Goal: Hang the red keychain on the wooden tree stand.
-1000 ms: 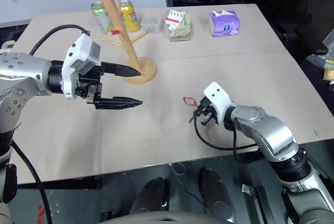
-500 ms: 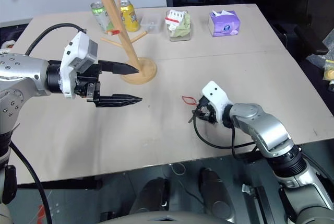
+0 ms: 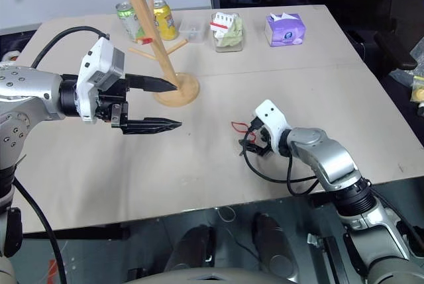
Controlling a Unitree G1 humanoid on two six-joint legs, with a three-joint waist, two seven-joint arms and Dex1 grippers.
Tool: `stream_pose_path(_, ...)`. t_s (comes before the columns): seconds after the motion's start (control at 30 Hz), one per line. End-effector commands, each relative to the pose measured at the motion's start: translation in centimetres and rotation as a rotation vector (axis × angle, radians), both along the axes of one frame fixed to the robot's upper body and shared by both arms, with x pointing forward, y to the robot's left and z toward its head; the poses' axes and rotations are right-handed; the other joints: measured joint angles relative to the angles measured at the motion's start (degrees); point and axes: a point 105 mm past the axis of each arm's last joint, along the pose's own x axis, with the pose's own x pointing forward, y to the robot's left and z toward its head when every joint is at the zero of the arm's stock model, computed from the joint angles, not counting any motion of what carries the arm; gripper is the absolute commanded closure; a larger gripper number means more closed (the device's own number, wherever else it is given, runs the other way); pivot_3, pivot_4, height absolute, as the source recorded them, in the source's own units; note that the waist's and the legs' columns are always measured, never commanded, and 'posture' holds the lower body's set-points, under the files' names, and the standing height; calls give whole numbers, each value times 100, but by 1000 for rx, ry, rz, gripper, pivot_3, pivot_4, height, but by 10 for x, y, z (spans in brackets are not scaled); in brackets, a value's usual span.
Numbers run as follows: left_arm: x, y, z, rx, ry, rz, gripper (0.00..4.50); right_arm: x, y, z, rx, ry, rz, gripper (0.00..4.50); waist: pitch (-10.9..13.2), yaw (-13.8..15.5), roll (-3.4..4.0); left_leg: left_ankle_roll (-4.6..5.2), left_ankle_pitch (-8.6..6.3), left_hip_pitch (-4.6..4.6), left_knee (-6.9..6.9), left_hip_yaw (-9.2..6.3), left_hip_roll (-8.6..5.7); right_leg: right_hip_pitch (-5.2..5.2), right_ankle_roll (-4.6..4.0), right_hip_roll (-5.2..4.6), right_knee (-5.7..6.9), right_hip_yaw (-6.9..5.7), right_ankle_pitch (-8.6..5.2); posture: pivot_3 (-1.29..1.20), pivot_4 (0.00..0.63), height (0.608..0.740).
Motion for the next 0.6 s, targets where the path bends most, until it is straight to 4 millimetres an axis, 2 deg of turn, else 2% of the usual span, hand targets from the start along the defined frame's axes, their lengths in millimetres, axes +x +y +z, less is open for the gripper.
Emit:
stream_pose_path(0.03, -3, 0, 11, -5, -45, 2, 0, 8, -2, 16, 6, -64, 10, 1527, 0, -5, 0, 0, 0, 1, 0, 1, 0, 0, 3, 0, 0, 0, 2, 0, 150, 740)
stream_pose_path(0.17, -5, 0, 9, -5, -41, 1, 0, 9, 0, 18, 8, -75, 23, 3187, 0, -4, 0, 0, 0, 0, 0, -1, 0, 0, 6, 0, 0, 0, 3, 0, 150, 740)
stream_pose_path(0.2, -5, 0, 8, -4, -37, 1, 0, 8, 1, 18, 7, -77, 29, 3301, 0, -4, 0, 0, 0, 0, 0, 0, 0, 0, 6, 0, 0, 0, 4, 0, 150, 740)
stream_pose_path(0.27, -8, 2, 7, 0, -23, -3, 0, 6, 1, 17, 2, -77, 42, 4323, 0, -4, 0, 0, 0, 1, 0, 0, 0, 0, 6, 0, 1, 0, 4, 0, 150, 740)
stream_pose_path(0.3, -9, 2, 7, 0, -19, -3, 0, 4, 2, 16, 2, -77, 50, 4472, 0, -4, 0, 0, 0, 0, 0, -1, 1, 0, 6, 0, 1, 0, 4, 0, 150, 740)
stream_pose_path(0.47, -10, 3, 5, -15, -4, 2, 0, -9, 5, 16, 18, -82, 92, 4472, 0, 1, 0, 0, 0, 0, 0, -1, 0, 0, 6, 0, 0, 0, 4, 0, 150, 740)
stream_pose_path(0.6, -11, 6, 5, -25, -4, 28, 0, -11, 6, 26, 49, -133, 90, 4472, 0, -6, 0, 0, 0, 1, 0, 0, 0, 0, 6, 0, 1, 0, 4, 0, 150, 740)
